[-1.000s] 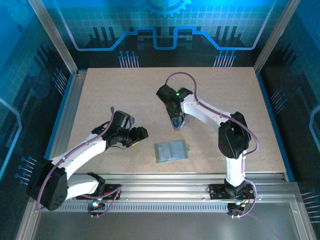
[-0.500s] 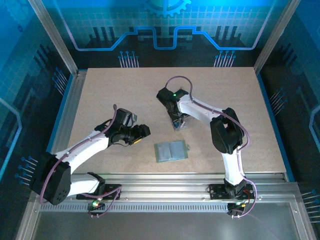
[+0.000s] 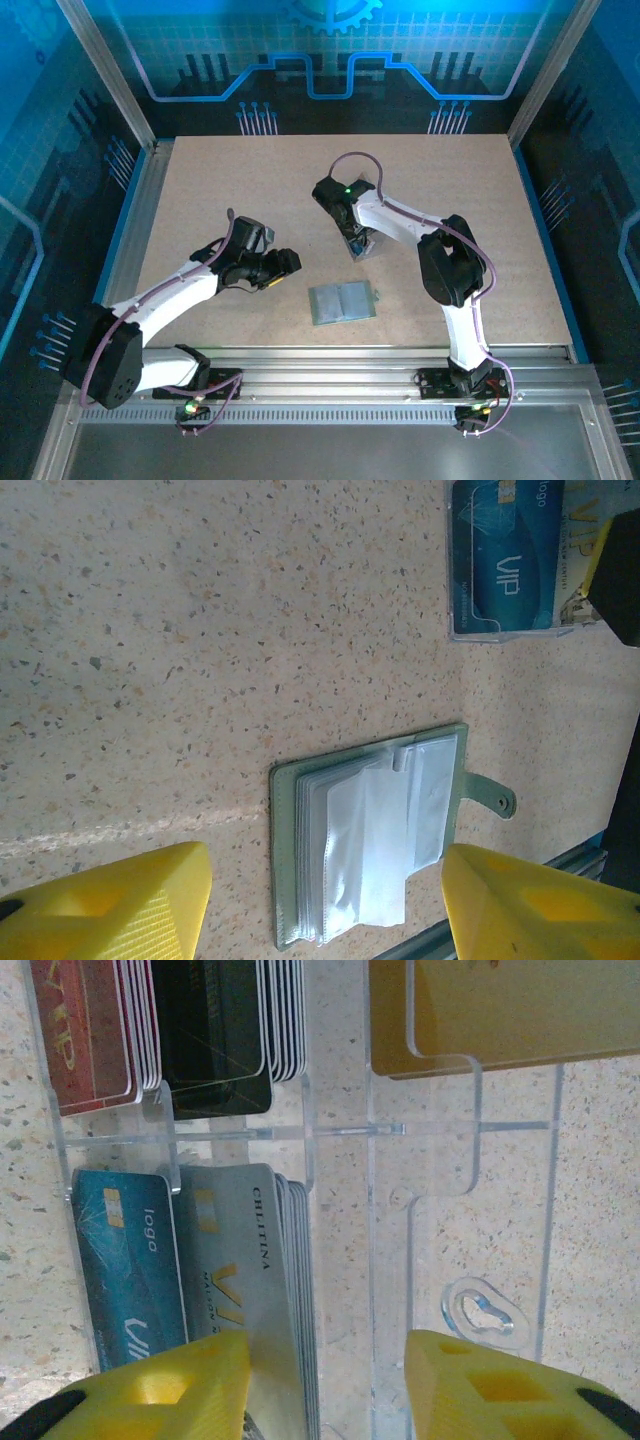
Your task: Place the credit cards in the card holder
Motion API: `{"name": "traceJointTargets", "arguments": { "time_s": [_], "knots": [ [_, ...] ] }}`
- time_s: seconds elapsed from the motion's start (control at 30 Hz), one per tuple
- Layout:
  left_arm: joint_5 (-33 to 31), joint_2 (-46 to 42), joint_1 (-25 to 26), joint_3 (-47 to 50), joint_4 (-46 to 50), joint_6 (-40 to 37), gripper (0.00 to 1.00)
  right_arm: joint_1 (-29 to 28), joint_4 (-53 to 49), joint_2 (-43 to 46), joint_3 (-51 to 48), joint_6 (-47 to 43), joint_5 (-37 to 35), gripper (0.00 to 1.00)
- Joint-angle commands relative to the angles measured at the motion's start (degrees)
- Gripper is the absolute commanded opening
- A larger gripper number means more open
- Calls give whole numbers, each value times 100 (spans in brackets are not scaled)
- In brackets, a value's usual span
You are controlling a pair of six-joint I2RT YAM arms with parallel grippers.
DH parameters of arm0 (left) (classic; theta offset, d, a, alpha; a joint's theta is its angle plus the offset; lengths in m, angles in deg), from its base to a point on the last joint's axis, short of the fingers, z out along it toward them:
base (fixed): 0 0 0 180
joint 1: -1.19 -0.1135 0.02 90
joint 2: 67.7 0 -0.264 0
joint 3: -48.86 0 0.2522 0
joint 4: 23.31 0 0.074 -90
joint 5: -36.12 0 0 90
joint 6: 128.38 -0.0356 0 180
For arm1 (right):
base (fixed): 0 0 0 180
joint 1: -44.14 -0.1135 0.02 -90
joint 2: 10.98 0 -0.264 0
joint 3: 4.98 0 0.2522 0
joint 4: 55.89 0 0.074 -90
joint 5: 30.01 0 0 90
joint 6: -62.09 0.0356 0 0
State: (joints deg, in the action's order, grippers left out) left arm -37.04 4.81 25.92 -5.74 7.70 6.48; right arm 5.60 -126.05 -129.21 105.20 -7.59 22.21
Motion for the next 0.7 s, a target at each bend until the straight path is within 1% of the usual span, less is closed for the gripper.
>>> {"name": "traceJointTargets", "arguments": {
  "time_s": [0.0,0.2,0.47,0.53,0.67],
  "knots": [
    [135,72,-39,-24,-108,-34,63,32,-115,59,201,-64,-252,42],
    [126,70,-39,-1,-108,-39,64,39,-133,64,264,-106,-197,36],
    [126,61,-41,28,-131,-39,64,31,-152,108,300,-165,-107,24],
    [118,69,-41,32,-139,-39,64,34,-161,132,309,-169,-95,23],
    [118,63,-39,41,-142,-30,63,36,-206,151,334,-197,-87,19]
  ]
}}
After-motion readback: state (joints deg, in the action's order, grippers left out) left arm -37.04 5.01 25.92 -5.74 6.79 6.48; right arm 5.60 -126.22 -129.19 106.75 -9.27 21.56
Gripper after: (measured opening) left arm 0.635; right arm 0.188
